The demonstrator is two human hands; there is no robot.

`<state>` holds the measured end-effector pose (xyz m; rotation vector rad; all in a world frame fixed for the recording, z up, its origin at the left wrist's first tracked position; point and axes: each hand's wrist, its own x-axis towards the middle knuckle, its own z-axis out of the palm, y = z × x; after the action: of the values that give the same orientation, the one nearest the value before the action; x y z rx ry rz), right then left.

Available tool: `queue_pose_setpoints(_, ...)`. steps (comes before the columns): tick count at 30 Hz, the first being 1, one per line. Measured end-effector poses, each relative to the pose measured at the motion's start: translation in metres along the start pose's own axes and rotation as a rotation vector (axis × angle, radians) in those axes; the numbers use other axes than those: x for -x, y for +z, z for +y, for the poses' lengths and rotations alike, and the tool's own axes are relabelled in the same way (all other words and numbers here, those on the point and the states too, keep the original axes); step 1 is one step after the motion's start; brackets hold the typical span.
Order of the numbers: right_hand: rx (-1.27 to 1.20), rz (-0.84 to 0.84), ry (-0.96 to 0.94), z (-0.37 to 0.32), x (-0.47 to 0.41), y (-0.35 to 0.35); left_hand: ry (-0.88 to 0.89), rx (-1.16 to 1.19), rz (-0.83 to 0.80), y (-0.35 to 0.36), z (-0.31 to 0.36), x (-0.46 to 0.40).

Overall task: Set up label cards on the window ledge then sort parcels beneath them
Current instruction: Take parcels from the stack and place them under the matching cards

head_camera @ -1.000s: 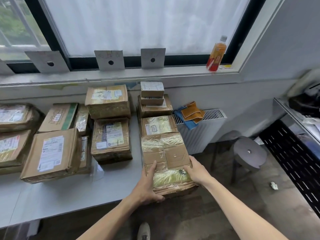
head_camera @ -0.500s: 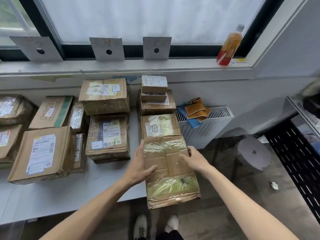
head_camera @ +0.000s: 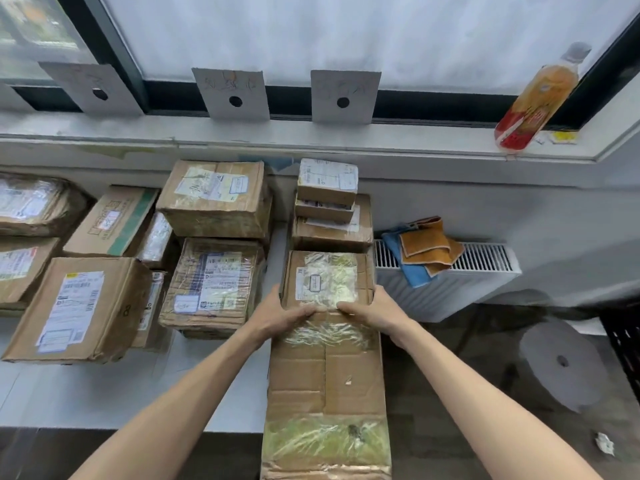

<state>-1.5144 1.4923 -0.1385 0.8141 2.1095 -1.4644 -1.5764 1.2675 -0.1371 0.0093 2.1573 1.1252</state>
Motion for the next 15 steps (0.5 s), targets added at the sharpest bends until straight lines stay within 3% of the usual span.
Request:
queue_pose_setpoints(7,0.158,0.116,-0.129,-0.001,0.001,0.001,0.023,-0.006,0.116,0.007,0.002,0.002)
queue_pose_setpoints(15,0.168,0.195,-0.175,-0.011,0.030,0.000,0.125,-0.029,0.159,0.003,0.006,0.020)
